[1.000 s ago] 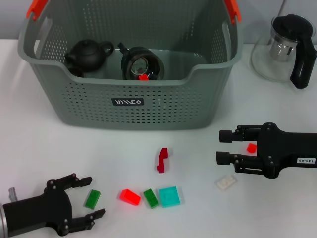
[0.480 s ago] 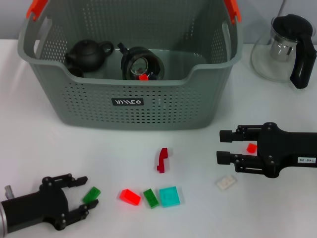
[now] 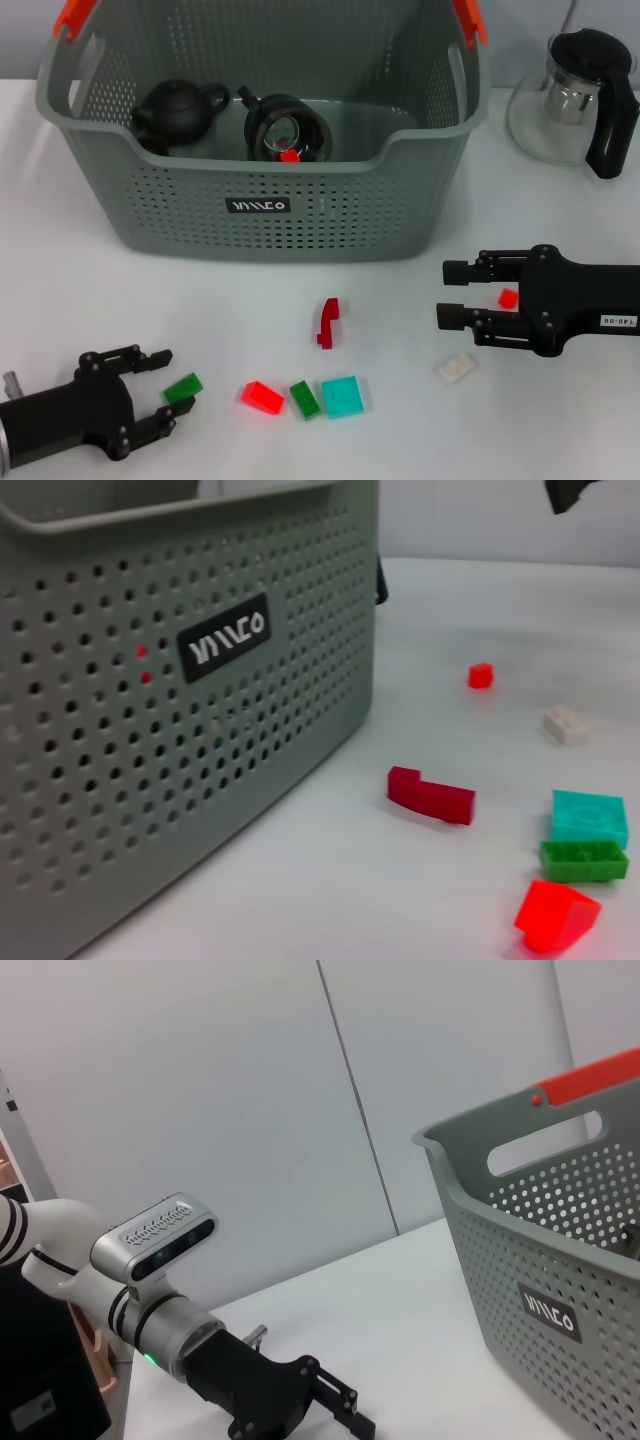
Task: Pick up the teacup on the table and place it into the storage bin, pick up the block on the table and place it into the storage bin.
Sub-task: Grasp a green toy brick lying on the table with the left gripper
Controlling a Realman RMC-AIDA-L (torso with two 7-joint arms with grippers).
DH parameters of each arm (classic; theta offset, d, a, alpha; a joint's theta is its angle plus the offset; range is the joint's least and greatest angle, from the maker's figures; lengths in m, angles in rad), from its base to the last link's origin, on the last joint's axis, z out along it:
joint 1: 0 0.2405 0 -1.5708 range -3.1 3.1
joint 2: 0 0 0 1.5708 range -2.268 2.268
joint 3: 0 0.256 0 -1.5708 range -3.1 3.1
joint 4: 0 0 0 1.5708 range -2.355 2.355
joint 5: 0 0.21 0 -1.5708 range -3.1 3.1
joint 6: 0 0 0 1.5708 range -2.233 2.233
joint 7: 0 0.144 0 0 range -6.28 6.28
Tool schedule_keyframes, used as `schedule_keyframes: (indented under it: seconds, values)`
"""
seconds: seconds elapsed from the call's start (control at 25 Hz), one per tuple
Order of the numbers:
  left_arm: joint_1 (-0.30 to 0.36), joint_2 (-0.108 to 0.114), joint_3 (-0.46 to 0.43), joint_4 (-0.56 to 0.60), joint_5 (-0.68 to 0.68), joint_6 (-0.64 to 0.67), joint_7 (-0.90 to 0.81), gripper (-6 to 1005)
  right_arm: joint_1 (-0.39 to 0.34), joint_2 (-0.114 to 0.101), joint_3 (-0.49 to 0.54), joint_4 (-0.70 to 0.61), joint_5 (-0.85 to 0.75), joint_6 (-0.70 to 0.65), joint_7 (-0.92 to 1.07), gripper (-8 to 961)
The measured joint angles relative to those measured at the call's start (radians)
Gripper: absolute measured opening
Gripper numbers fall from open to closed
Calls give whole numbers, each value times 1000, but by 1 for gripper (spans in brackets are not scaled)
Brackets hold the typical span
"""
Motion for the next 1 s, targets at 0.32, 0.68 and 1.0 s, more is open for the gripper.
schedule_keyframes:
  seconds: [0.32, 0.68, 1.0]
  values:
    - [3, -3, 11, -7, 3, -7, 18, 522, 0, 0, 0, 0, 0, 0, 0, 593]
    - [3, -2, 11, -9, 4, -20, 19, 471, 0, 0, 0, -2, 0, 0, 0, 593]
    - [3, -2, 10, -14, 5, -21, 19, 403, 0, 0, 0, -2, 0, 6, 0, 593]
